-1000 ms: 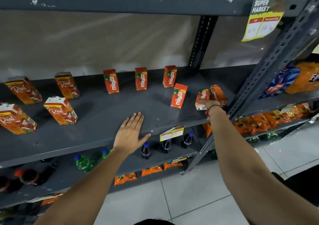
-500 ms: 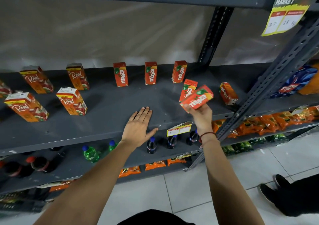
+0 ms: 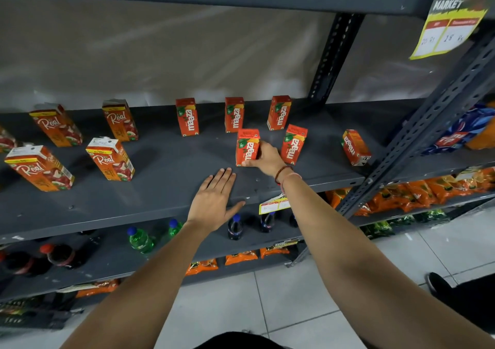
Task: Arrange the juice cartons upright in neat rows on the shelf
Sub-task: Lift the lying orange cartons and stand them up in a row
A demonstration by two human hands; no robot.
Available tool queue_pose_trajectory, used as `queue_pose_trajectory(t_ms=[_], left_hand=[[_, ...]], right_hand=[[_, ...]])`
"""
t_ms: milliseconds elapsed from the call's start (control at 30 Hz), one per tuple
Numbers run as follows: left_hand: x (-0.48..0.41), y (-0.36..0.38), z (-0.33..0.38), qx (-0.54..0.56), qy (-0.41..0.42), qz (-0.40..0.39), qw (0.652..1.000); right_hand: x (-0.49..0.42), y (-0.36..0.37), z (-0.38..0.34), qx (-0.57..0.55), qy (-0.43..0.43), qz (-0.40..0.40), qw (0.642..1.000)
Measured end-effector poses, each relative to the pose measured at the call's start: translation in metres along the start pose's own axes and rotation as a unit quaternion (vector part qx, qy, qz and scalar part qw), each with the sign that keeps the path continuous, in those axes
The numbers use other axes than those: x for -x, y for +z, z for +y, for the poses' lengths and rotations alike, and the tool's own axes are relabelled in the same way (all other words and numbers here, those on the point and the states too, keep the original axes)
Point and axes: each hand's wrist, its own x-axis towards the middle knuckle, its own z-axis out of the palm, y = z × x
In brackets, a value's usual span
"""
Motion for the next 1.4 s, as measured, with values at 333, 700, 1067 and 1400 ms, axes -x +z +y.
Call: queue_pose_trajectory(t_ms=[333,700,1067,1400], left_hand=[[0.0,0.001,0.001,-0.023,-0.005,-0.005,1.0],[0.0,-0.001,0.002,-0.02,-0.012,-0.012,1.0],[0.001,-0.001,0.002,-0.023,-0.015,-0.007,1.0],[0.0,-0.001,0.0,-0.018,-0.007,-0.02,1.0]], right_hand=[[0.056,-0.042,0.037,-0.034,-0.029,0.409,0.911],[0.02,-0.145,0.091,0.281,0.287,0.287,0.87],[0.033,-0.127,0.102,-0.134,0.274,0.381,0.873],[0.097,-0.061,0.062,-0.521,0.067,0.195,0.829]])
